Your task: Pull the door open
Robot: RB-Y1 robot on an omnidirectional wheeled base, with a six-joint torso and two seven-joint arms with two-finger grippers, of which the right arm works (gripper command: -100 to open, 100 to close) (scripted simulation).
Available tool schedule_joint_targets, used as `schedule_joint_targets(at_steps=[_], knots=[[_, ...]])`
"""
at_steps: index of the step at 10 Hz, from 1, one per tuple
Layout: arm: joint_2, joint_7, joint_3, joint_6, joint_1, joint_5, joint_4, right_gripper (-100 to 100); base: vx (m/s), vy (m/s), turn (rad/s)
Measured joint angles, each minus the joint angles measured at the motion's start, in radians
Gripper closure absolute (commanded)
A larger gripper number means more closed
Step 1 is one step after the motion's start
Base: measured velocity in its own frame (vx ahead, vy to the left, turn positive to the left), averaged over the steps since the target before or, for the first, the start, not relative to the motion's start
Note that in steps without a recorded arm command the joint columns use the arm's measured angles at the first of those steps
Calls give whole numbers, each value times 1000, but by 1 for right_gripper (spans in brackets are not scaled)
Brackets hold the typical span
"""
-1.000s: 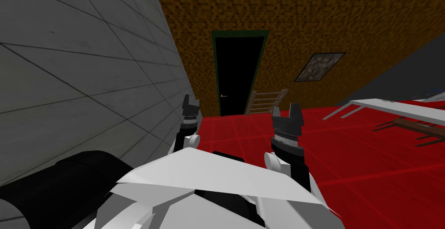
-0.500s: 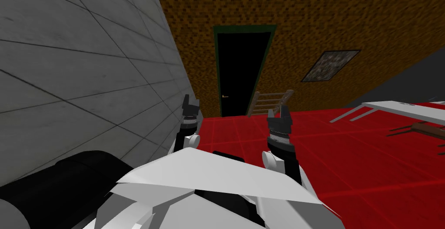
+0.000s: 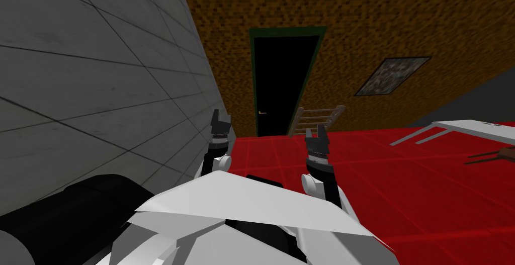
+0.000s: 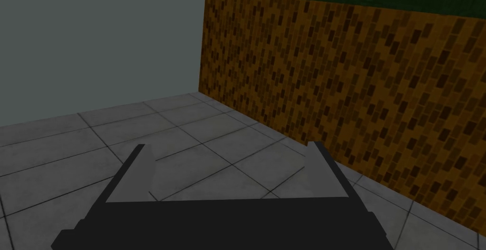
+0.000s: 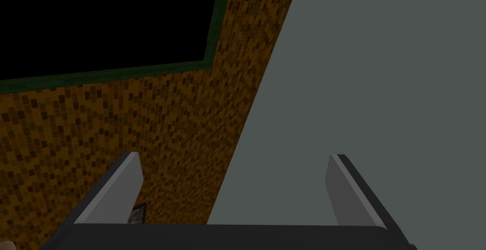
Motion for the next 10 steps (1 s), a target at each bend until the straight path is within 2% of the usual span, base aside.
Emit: schedule_joint_targets(at_steps=[3,10], knots=[[-12,-6,4,-6,-19,-4,54,-100,92,49,33],[-42,-26,3,-43,-87,-20,234,-100,99,53,36]])
